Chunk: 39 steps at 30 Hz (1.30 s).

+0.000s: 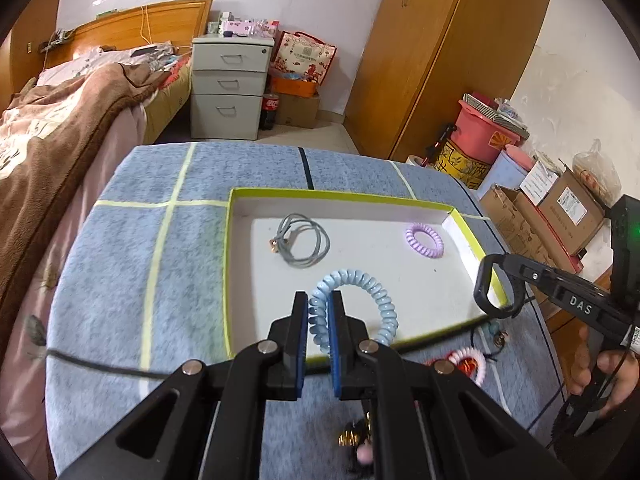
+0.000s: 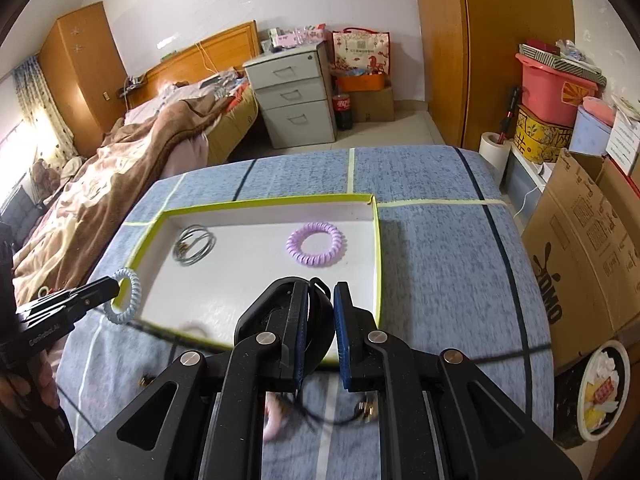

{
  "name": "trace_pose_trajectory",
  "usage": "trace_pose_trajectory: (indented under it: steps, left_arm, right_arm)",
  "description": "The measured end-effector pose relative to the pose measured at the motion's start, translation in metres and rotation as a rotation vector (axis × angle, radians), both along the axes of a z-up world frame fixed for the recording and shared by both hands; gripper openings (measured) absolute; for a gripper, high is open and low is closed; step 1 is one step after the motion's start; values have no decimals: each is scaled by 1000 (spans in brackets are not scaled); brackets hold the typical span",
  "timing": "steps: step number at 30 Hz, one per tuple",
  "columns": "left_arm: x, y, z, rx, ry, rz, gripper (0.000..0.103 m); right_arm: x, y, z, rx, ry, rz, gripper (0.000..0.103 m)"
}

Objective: Organize jewelry
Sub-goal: 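Carry the blue coil and black band into the box lid and release both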

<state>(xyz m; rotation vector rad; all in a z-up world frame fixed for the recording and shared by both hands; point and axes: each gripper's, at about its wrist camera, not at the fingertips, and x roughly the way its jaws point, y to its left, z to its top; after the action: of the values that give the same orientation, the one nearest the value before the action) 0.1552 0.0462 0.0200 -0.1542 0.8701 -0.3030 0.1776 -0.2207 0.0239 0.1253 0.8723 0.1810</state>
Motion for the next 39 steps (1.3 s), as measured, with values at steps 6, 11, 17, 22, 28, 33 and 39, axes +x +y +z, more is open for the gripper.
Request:
trace_pose_trajectory:
  steps: [6,11,17,22,28,33,39]
  left_arm:
    - [28,-5,-16,29,44,3,10]
    - [40,-10,-30,34,78,-4,10]
    - [45,-12,-40,45,102,10,10]
    - [46,-14,-41,62,100,16,10]
    - [46,-13,-42,66,99,15,10]
    - [47,-13,-42,59,101,17,10]
    - [48,-12,-41,58,105,20,11]
  right_arm:
    - [27,-1,-17,-19,38,-1,14]
    - [38,1,-32,-35,65,9,14]
    - [43,0,-38,-65,69,15,14]
    - [45,1,-41,-88,67,12,14]
    - [45,2,-42,-94,70,13,14]
    - [46,3,-41,-94,70,9,14]
    - [45,4,-42,-100,70,4,14]
